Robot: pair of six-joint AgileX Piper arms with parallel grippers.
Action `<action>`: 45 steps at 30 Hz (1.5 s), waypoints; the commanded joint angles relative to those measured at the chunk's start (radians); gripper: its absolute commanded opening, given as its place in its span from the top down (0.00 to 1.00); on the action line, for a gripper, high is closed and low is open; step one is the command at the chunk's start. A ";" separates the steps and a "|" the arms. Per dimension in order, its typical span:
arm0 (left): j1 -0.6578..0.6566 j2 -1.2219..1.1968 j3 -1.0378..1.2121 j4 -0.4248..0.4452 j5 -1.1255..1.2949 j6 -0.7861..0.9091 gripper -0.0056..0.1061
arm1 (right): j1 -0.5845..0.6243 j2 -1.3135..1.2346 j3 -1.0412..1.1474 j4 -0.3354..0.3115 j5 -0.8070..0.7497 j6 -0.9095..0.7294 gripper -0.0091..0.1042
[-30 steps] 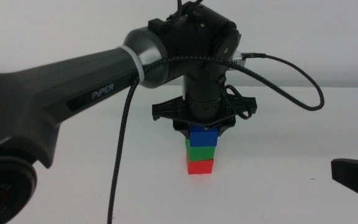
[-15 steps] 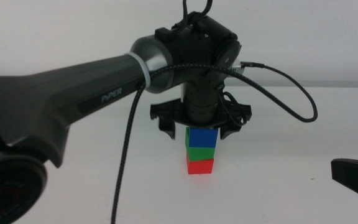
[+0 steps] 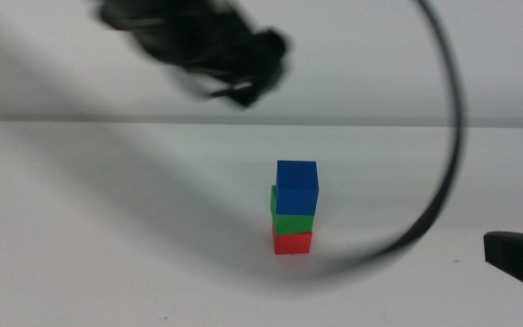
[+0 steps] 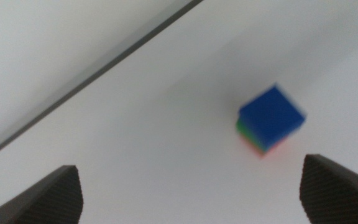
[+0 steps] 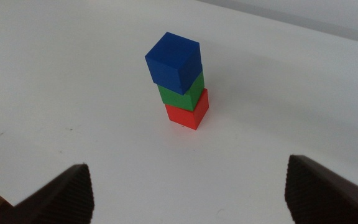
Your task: Stack red cubes first, then green, then blue cubes in a specific spot.
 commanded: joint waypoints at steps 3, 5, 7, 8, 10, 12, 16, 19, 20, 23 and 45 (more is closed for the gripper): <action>0.000 -0.243 0.239 0.015 0.102 -0.018 0.11 | -0.007 -0.004 0.003 -0.002 -0.006 -0.005 0.19; 0.000 -0.353 0.350 0.025 0.066 -0.070 0.11 | -0.007 -0.004 0.003 -0.002 -0.006 -0.005 0.19; 0.015 -0.446 0.445 0.036 -0.043 -0.076 0.11 | -0.007 -0.004 0.003 -0.002 -0.006 -0.005 0.19; 0.045 -0.496 0.498 0.019 -0.118 -0.072 0.11 | -0.007 -0.004 0.003 -0.002 -0.006 -0.005 0.19; 0.134 -0.581 0.593 -0.070 -0.261 -0.016 0.11 | -0.007 -0.005 0.003 -0.002 -0.006 -0.005 0.19; 0.253 -0.667 0.697 -0.164 -0.408 0.077 0.11 | -0.007 -0.005 0.003 -0.004 -0.006 -0.005 0.19; 0.464 -0.811 0.859 -0.312 -0.592 0.213 0.11 | -0.007 -0.005 0.003 0.000 -0.006 -0.005 0.19; 0.580 -0.897 0.931 -0.362 -0.639 0.216 0.11 | -0.007 -0.005 0.003 -0.002 -0.006 -0.005 0.19; 0.611 -0.922 0.947 -0.376 -0.634 0.216 0.11 | -0.007 -0.005 0.003 -0.002 -0.006 -0.005 0.19; 0.670 -0.978 0.975 -0.415 -0.621 0.216 0.11 | -0.007 -0.005 0.003 -0.002 -0.006 -0.005 0.19; 0.698 -1.089 1.064 -0.412 -0.703 0.215 0.11 | -0.008 -0.032 0.077 0.008 -0.118 -0.005 0.19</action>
